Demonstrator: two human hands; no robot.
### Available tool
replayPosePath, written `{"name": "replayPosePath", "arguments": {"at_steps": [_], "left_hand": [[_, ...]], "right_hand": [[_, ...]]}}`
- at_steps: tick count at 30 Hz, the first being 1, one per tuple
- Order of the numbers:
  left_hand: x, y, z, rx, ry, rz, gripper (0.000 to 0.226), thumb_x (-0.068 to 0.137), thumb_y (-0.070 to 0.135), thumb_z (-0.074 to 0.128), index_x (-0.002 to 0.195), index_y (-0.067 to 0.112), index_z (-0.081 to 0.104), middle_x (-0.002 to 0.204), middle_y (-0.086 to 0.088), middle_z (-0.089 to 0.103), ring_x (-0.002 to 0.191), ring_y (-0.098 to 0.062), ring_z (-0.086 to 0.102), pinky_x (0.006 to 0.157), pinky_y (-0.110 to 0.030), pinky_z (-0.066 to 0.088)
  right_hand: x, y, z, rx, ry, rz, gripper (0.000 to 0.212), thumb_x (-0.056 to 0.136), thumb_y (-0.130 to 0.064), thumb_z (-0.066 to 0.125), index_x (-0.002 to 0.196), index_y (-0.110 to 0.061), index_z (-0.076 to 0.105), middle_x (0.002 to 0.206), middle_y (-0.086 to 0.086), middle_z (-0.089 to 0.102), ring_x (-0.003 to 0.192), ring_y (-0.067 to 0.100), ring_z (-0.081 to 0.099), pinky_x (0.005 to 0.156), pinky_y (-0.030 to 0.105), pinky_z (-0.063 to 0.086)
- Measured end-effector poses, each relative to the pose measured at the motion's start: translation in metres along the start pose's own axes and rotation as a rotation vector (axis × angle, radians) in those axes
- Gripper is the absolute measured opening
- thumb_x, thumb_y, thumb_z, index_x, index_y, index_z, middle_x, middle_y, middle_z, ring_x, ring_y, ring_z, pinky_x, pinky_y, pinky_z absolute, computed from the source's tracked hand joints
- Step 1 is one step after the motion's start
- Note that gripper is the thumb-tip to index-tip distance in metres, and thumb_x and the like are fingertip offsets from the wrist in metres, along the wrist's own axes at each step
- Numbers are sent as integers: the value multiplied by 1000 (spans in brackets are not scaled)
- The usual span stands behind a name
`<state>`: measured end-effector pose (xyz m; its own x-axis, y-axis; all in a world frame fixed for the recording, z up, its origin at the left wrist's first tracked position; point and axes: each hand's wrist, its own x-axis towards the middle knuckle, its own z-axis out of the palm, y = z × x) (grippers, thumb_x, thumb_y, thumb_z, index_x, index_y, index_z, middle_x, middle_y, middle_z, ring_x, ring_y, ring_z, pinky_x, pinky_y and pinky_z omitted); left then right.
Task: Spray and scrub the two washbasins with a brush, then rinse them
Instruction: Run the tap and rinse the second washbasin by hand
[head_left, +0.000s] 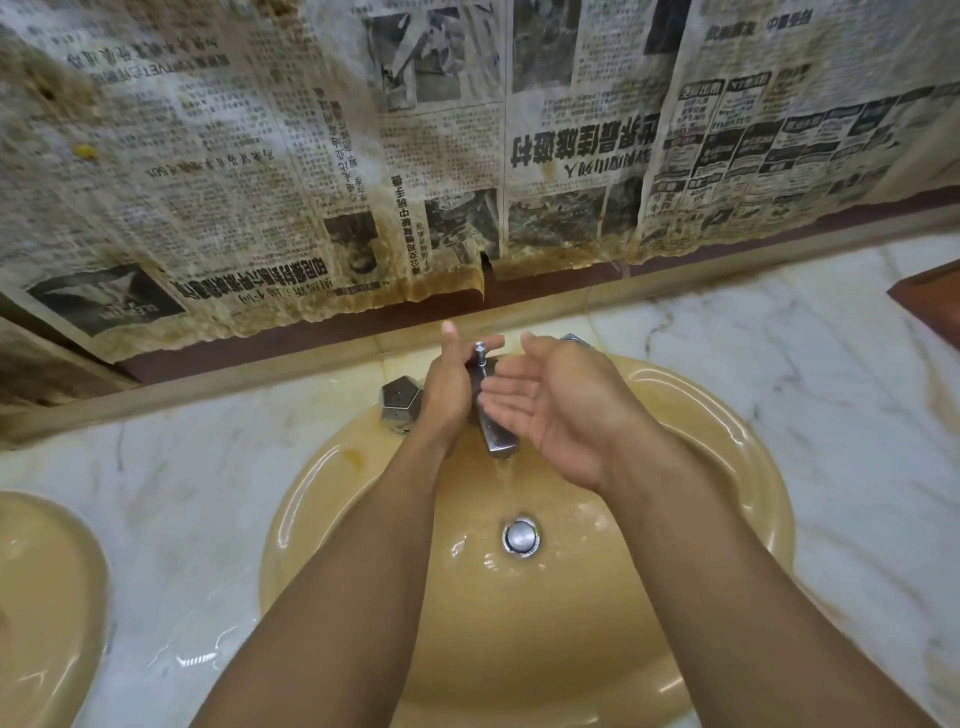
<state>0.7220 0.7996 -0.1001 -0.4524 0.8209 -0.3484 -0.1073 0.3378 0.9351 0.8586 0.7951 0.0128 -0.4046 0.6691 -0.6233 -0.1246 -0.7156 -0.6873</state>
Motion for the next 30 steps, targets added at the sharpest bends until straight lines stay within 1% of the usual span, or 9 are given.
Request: {"name": "replayPosePath", "arguments": {"at_steps": [2, 6, 8, 14, 17, 21, 25, 27, 30], "left_hand": [[3, 3, -1, 3, -26, 2, 80, 106, 63, 11, 114, 18, 76, 91, 3, 78, 81, -4, 73, 73, -21, 55], [-1, 1, -1, 18, -34, 9, 82, 97, 78, 13, 111, 27, 76, 108, 5, 78, 107, -15, 71, 107, -43, 50], [-9, -5, 0, 59, 13, 7, 81, 90, 83, 15, 109, 34, 76, 112, 9, 77, 112, -14, 68, 113, -46, 44], [-33, -27, -5, 102, 43, 6, 93, 77, 97, 14, 141, 46, 56, 147, 12, 58, 138, -13, 50, 122, -46, 31], [-21, -14, -4, 183, 66, -26, 88, 84, 90, 10, 134, 42, 64, 139, 5, 65, 130, -19, 57, 118, -48, 35], [3, -1, -5, 214, 29, -72, 94, 69, 99, 13, 103, 38, 76, 103, 3, 79, 106, -18, 71, 107, -48, 48], [-27, -2, 2, 197, 96, -38, 85, 81, 90, 14, 109, 37, 75, 109, 7, 77, 109, -17, 68, 108, -47, 46], [-53, -3, 5, 84, 148, 7, 64, 93, 76, 20, 103, 47, 76, 108, 14, 76, 109, -9, 68, 107, -38, 46], [-87, -21, 11, -297, 264, -95, 51, 110, 51, 29, 106, 26, 73, 98, 12, 78, 93, -4, 72, 93, -27, 50]], "right_hand": [[0, 1, 4, -75, 70, -40, 27, 107, -23, 47, 99, -4, 64, 122, 31, 62, 117, 37, 64, 99, 39, 55], [-1, 19, -16, 51, 139, -75, 36, 108, -24, 45, 122, 7, 59, 122, 24, 65, 115, 33, 65, 105, 42, 51], [-2, 31, -29, 143, 161, -80, 37, 108, -23, 45, 121, 8, 59, 117, 24, 67, 111, 32, 67, 103, 42, 53], [-8, 66, -66, 229, 238, -5, 39, 108, -27, 46, 118, 8, 61, 116, 25, 68, 108, 33, 69, 101, 43, 53], [-14, 82, -77, 245, 256, 31, 39, 107, -26, 48, 117, 9, 61, 112, 27, 70, 106, 36, 70, 99, 45, 54], [-16, 90, -86, 266, 268, 47, 39, 106, -25, 49, 117, 10, 62, 109, 26, 72, 102, 35, 73, 96, 44, 56], [-15, 87, -91, 316, 246, 30, 40, 106, -26, 48, 117, 10, 62, 108, 27, 72, 101, 37, 73, 96, 44, 56], [-13, 83, -95, 325, 231, 16, 41, 107, -27, 48, 117, 10, 62, 110, 27, 72, 102, 37, 72, 95, 44, 56], [-8, 77, -105, 339, 219, -5, 44, 106, -31, 48, 120, 9, 61, 110, 26, 72, 101, 36, 73, 89, 43, 60]]}}
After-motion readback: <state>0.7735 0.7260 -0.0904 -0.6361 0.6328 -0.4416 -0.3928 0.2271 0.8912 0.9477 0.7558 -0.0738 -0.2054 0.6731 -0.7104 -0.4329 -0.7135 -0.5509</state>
